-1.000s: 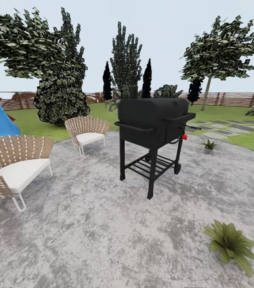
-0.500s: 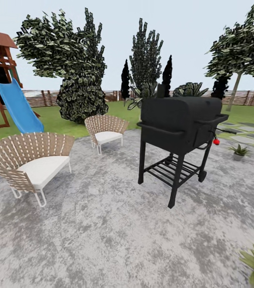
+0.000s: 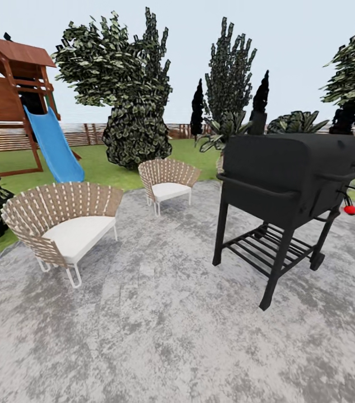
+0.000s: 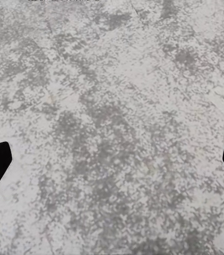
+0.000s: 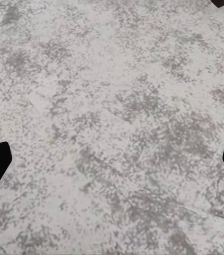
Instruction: Pick up the pesticide atomizer in the garden and spray insectifuge to fully cover both potted plants in the garden.
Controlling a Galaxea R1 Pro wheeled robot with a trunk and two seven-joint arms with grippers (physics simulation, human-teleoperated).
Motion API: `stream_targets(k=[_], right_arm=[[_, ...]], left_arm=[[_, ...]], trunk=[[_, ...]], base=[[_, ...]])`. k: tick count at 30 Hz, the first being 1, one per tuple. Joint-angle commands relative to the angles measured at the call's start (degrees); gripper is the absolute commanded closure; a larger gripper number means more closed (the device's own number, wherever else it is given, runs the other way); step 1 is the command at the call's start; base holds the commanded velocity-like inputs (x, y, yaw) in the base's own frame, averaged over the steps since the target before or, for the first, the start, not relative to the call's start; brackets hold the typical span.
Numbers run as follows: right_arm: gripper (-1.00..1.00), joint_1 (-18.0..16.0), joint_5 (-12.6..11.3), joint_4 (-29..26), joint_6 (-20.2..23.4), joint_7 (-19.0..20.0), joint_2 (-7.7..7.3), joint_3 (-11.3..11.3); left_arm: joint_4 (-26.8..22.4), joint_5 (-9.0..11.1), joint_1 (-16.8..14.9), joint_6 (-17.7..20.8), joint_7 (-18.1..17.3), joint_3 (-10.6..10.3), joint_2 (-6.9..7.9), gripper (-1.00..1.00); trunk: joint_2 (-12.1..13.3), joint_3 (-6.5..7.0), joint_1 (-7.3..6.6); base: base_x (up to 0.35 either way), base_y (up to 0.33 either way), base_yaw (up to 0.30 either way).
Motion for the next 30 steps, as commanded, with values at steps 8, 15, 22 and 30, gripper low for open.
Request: stream_targets(k=[8, 15, 22, 30], right_arm=[[-1.00, 0.0, 0.0, 0.0, -0.2, 0.0, -0.02, 0.0], [-1.00, 0.0, 0.0, 0.0, -0.2, 0.2, -0.03, 0.1], [-1.00, 0.0, 0.0, 0.0, -0.2, 0.1, -0.03, 0.0], [-1.00, 0.0, 0.0, 0.0, -0.2, 0.1, -0.08, 0.0]], left_arm=[[0.1, 0.5, 0.0, -0.2, -0.1, 0.0, -0.03, -1.00], [0.1, 0.6, -0.1, -0.2, -0.1, 0.0, -0.03, -1.00], [0.0, 0.6, 0.0, -0.2, -0.1, 0.0, -0.18, -1.00], [0.0, 0.7, 0.0, -0.2, -0.1, 0.0, -0.13, -1.00]], trunk=[[0.0, -0.51, 0.03], [0.0, -0.78, 0.03], [0.0, -0.80, 0.03], [-0.4, -0.98, 0.25]], base=[[0.336, 0.005, 0.218], [0.336, 0.099, 0.134], [0.157, 0.056, 0.006], [0.008, 0.003, 0.000]])
